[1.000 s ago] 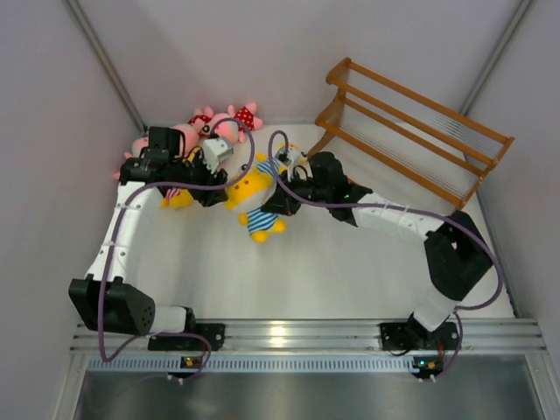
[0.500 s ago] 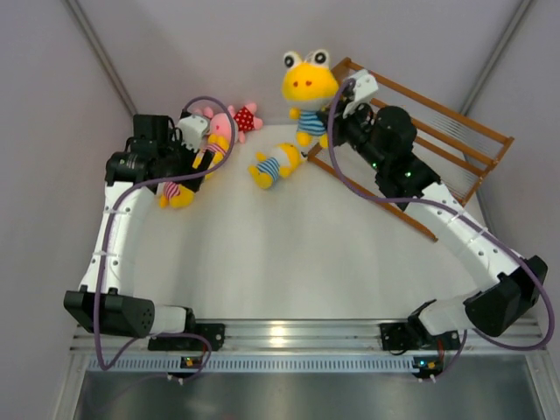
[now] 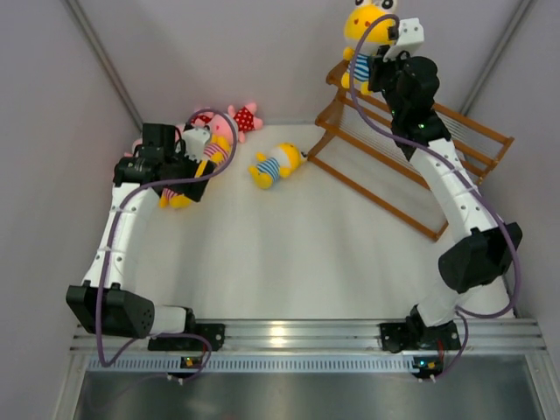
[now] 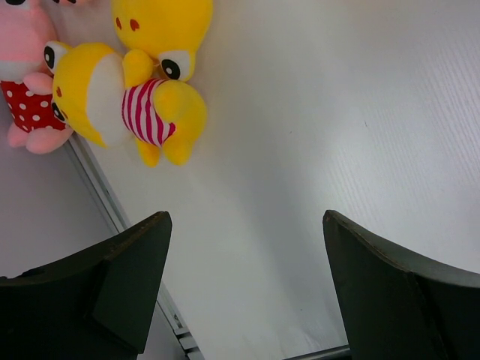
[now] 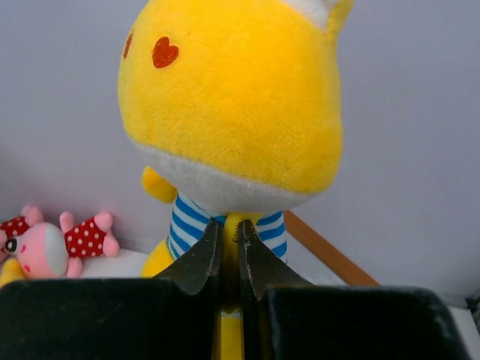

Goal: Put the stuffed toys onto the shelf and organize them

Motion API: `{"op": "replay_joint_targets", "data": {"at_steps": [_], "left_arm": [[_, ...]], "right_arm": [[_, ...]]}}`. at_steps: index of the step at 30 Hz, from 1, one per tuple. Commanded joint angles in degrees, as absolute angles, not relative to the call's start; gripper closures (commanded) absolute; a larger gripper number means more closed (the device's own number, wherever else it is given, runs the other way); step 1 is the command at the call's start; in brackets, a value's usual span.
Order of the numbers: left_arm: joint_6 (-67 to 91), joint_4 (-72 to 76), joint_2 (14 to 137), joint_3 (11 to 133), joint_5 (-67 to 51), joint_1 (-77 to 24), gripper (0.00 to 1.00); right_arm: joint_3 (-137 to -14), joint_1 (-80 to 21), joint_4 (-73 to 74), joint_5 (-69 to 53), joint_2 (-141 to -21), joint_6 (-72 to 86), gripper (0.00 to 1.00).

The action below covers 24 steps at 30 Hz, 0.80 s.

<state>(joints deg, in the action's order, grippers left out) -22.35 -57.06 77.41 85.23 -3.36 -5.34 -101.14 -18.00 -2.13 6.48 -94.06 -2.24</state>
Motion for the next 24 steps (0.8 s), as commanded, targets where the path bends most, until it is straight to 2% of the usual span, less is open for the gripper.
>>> {"op": "replay_joint_targets", "data": {"at_steps": [1, 6, 11, 15, 24], "left_arm": [[-21.01, -55.99, 77.87, 84.82, -3.52, -5.27, 0.12], [-20.83, -55.99, 79.36, 84.64, -4.83, -5.27, 0.13], [-20.57, -56.07, 80.42, 84.90, -5.71, -5.27, 0.13], [-20.74, -55.99, 80.42, 84.73, -6.06, -5.27, 0.13], [-20.92, -56.07, 80.86, 84.29, -6.59, -5.27, 0.14]], "right_arm": [[-109.21, -15.83, 1.71, 5.37, -96.50, 4.11, 1.00], [-111.71, -11.52, 7.64, 1.95, -97.91, 18.26, 1.00], [-113.55, -6.60, 12.64, -8.43, -100.45, 32.24, 1.00], [-117.41, -5.89, 17.74, -11.59, -103.80, 36.46, 1.00], [-115.41, -3.52, 20.57, -16.70, -104.68, 44.73, 1.00]]}}
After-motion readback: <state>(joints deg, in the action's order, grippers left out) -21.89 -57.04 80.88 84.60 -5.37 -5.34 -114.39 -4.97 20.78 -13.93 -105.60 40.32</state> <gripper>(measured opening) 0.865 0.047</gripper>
